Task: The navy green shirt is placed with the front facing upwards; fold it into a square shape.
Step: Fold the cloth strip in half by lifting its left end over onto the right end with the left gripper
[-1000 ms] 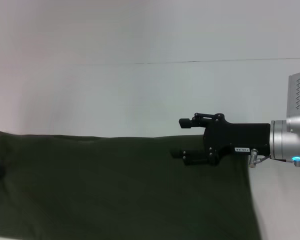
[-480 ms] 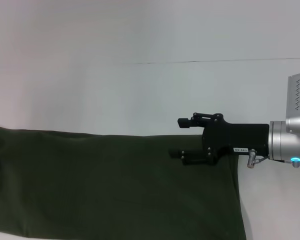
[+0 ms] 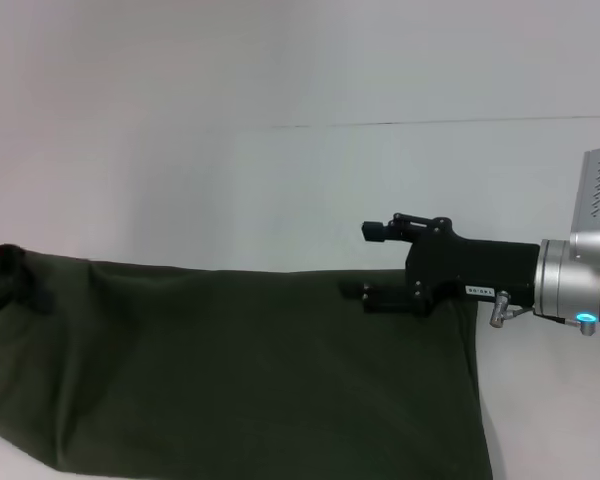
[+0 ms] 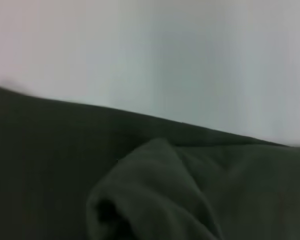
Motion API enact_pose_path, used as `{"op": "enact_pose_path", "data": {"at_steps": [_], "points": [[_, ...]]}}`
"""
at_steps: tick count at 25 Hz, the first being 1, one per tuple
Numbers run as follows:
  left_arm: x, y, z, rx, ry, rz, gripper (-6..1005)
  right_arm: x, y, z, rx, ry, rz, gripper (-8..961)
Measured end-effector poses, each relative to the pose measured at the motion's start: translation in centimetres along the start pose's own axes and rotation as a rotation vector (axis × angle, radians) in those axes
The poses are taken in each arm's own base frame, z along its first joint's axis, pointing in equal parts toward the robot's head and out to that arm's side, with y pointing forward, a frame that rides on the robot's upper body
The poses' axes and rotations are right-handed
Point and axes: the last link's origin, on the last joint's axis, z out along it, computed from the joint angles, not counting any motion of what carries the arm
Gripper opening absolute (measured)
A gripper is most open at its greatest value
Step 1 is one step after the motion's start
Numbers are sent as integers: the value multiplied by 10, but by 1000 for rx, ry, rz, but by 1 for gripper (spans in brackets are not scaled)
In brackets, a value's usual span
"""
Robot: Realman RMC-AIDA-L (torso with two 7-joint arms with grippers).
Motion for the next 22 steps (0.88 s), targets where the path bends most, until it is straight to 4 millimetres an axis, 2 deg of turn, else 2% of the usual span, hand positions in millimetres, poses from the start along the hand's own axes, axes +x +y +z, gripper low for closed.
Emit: {"op": "enact_pose_path", "data": {"at_steps": [7, 15, 22], "points": [[0, 44, 0, -150, -21, 55, 152, 4, -8, 0, 82, -13, 31, 856], [-4, 91, 18, -297, -59, 113, 160, 12, -18, -4, 186, -20, 86, 856], [-8, 120, 34, -440, -80, 136, 168, 17, -21, -5, 233, -19, 111, 856]]}}
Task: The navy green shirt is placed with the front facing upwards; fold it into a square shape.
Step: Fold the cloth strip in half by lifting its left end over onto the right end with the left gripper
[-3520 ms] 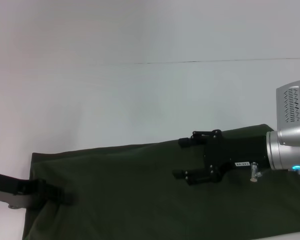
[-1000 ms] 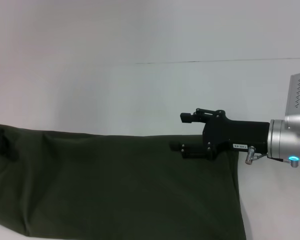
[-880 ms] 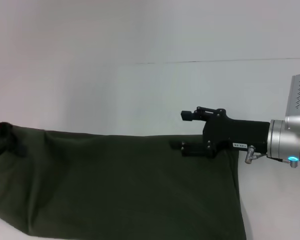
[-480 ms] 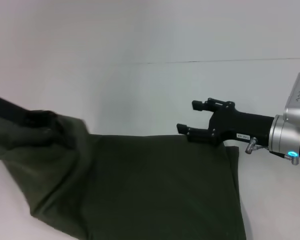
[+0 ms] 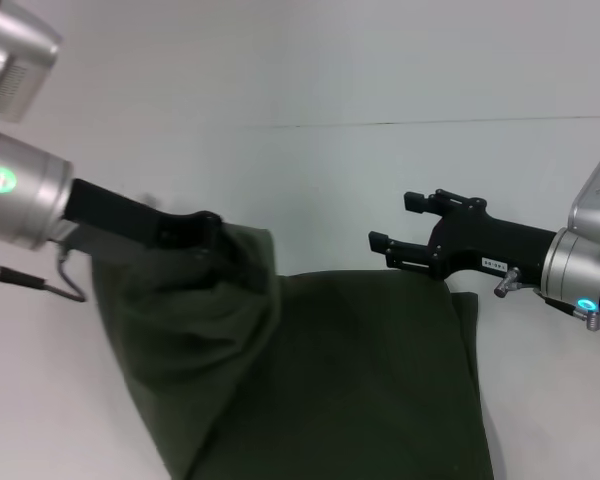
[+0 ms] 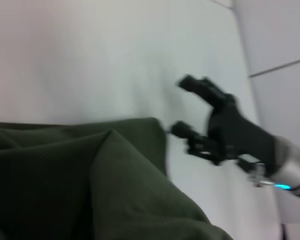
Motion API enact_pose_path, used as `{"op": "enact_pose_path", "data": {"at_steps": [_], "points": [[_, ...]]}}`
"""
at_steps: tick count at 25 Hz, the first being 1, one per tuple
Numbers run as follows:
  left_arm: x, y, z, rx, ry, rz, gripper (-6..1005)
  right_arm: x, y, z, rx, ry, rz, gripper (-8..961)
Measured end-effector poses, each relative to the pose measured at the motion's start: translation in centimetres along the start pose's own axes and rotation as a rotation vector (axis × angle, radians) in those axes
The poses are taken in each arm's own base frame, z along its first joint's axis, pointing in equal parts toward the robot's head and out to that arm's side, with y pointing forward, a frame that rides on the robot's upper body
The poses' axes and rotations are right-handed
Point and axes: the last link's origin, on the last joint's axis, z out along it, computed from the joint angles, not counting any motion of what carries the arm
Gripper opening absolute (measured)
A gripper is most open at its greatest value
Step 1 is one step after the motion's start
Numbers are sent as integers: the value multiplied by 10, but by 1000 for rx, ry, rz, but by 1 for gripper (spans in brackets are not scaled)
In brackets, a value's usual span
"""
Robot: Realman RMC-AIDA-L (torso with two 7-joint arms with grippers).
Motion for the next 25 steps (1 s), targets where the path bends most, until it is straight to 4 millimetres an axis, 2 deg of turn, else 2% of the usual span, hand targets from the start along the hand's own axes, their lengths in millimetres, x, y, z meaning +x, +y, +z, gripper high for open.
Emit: {"op": "enact_pose_path", "data": {"at_steps": [7, 19, 25], "points": [[0, -4, 39, -108, -22, -34, 175, 0, 0, 0, 22, -36, 14, 855], [-2, -7, 86, -228, 32, -66, 188, 3, -2, -1, 57, -48, 35, 856], [-5, -14, 105, -220, 53, -75, 194, 5, -2, -1, 66, -52, 39, 855]]}}
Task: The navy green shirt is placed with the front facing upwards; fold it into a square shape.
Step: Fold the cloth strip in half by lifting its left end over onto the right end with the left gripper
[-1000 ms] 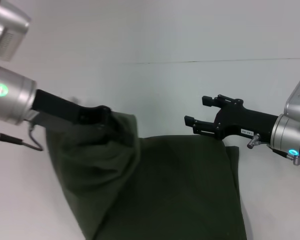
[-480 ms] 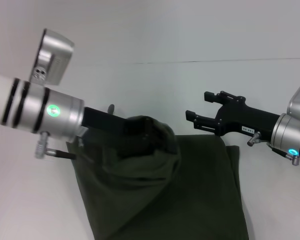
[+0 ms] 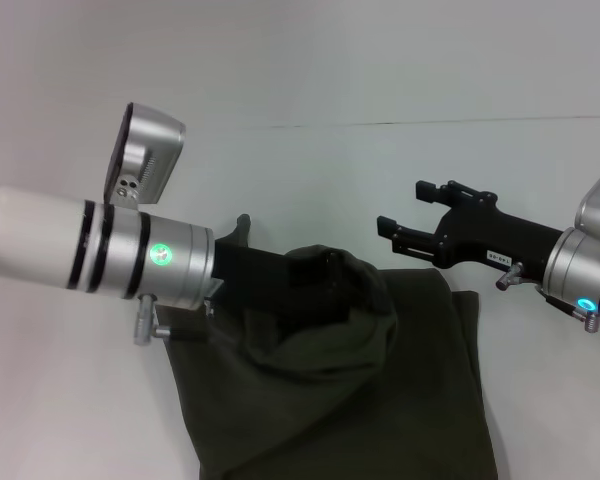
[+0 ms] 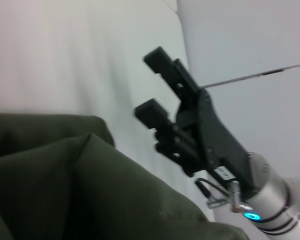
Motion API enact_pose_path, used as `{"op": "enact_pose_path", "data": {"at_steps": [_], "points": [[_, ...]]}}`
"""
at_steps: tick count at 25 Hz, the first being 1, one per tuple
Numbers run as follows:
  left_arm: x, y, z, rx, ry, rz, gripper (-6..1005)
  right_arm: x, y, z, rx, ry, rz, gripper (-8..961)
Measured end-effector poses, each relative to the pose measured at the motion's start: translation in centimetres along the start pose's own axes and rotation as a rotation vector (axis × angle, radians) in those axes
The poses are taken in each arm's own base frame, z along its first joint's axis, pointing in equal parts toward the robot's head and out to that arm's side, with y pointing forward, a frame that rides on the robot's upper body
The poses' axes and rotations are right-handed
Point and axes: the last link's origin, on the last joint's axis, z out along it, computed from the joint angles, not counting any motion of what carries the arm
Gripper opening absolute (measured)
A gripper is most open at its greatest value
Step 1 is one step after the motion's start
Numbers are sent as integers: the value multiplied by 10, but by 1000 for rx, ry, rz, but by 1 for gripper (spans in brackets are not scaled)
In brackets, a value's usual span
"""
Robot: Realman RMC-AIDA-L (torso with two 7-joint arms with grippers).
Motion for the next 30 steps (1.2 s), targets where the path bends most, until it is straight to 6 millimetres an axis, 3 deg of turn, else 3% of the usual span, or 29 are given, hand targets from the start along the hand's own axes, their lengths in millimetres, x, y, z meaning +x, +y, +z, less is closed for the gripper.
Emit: {"op": "enact_pose_path", "data": {"at_steps": [11, 22, 27, 30], "points": [[-7, -22, 20, -3, 56, -35, 205, 0, -2, -2, 19, -13, 14, 856], [-11, -15, 24, -172, 140, -9, 217, 1, -3, -2, 27, -7, 14, 856], [-16, -20, 22, -172, 128, -13, 453, 2, -4, -3, 36, -12, 25, 856], [-21, -19, 18, -197, 119, -7, 531, 1, -9, -8, 67, -34, 50, 855]]}}
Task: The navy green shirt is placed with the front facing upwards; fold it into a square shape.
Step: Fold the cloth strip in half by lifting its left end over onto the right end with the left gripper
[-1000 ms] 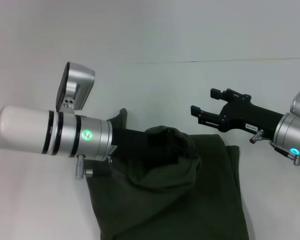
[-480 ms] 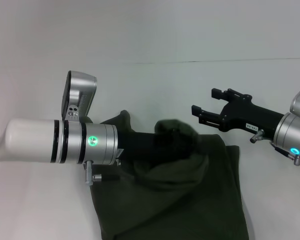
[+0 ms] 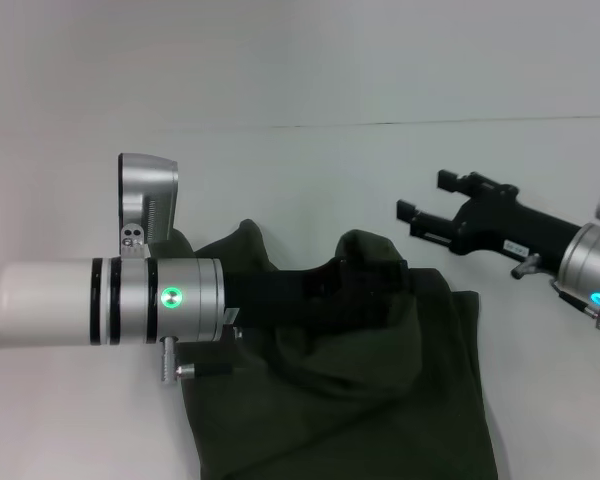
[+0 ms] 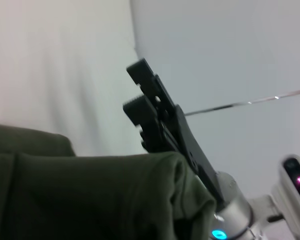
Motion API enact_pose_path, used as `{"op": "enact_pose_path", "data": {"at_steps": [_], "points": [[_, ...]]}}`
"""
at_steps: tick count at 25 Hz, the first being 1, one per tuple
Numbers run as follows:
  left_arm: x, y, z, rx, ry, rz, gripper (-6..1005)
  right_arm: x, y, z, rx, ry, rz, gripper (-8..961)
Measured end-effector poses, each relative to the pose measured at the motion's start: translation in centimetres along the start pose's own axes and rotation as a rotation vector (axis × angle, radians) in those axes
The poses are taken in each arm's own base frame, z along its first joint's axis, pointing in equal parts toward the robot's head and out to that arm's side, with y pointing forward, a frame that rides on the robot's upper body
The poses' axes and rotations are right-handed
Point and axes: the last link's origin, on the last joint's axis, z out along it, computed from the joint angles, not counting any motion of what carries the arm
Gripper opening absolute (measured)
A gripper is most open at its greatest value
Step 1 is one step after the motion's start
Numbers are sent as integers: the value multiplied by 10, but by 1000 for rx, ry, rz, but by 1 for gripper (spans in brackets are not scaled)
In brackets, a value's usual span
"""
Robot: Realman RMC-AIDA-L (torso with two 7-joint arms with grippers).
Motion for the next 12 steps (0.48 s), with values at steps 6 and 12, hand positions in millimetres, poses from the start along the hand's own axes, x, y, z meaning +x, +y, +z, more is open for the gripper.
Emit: {"op": "enact_pose_path", "data": {"at_steps": [6, 12], "points": [[-4, 7, 1, -46, -25, 15, 704, -4, -8, -8, 45, -59, 54, 855], [13, 27, -13, -159, 77, 68, 892, -4, -7, -9, 39, -69, 59, 855]]}}
